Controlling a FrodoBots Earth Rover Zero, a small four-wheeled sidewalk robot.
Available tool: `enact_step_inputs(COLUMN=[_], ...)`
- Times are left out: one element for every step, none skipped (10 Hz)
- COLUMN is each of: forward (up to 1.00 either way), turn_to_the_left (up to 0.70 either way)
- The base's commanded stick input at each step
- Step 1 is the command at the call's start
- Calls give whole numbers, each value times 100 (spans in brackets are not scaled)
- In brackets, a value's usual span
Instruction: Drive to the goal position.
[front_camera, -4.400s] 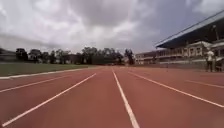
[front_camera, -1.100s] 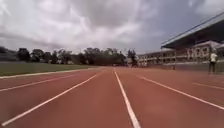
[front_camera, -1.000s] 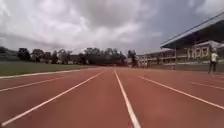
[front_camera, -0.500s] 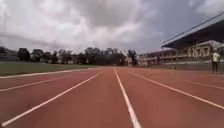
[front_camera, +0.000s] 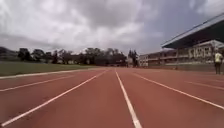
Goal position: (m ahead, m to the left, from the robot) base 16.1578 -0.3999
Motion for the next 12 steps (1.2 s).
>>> enact_step_inputs(forward=[60,60,60,60,60,60,60,60,60,60,60,60], turn_to_the_left=[0,0,0,0,0,0,0,0,0,0,0,0])
